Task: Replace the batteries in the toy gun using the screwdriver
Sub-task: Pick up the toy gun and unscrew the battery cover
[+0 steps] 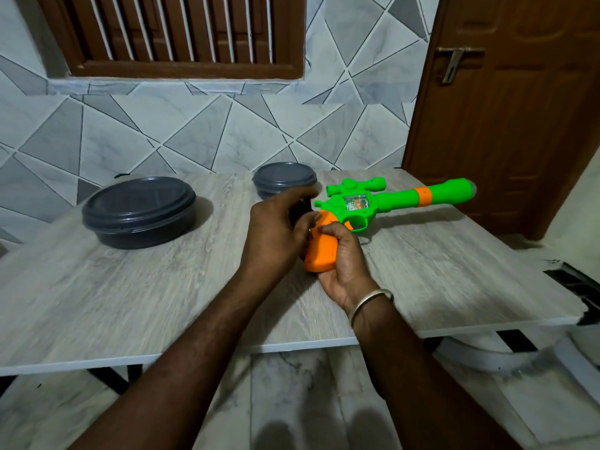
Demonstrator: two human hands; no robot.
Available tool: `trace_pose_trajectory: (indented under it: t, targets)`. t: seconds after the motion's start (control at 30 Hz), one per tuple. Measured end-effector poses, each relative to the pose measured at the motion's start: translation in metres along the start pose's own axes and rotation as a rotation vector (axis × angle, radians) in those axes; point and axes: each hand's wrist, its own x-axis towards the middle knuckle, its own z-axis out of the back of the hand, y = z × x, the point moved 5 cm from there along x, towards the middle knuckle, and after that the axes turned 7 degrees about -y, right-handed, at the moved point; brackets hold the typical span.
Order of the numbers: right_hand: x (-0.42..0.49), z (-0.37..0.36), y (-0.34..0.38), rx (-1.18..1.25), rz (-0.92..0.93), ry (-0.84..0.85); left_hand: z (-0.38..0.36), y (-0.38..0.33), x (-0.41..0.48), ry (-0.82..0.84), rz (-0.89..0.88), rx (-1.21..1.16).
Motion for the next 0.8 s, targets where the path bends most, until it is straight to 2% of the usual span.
trace_pose_trajectory:
  t: [0.27, 0.57, 0.7, 0.8]
  targets:
    - [-0.0004, 0.0015, 0.0010, -0.004, 0.002, -0.016, 0.0017, -0.0055, -0.0022, -0.017, -0.046, 0.049]
    - [0.0004, 0.0017, -0.0010, -0.018, -0.009, 0.000, 0.0008, -0.0016, -0.0041, -0.055, 0.002, 0.015]
    - [-0.0003, 0.0019, 0.0016, -0.022, 0.012, -0.006, 0.0012, -0.0062, -0.0044, -0.034, -0.039, 0.078]
    - [-0.0017, 0.0008, 0.0022, -0.045, 0.023, -0.001, 0.0018, -0.0051, -0.0072, -0.025, -0.018, 0.028]
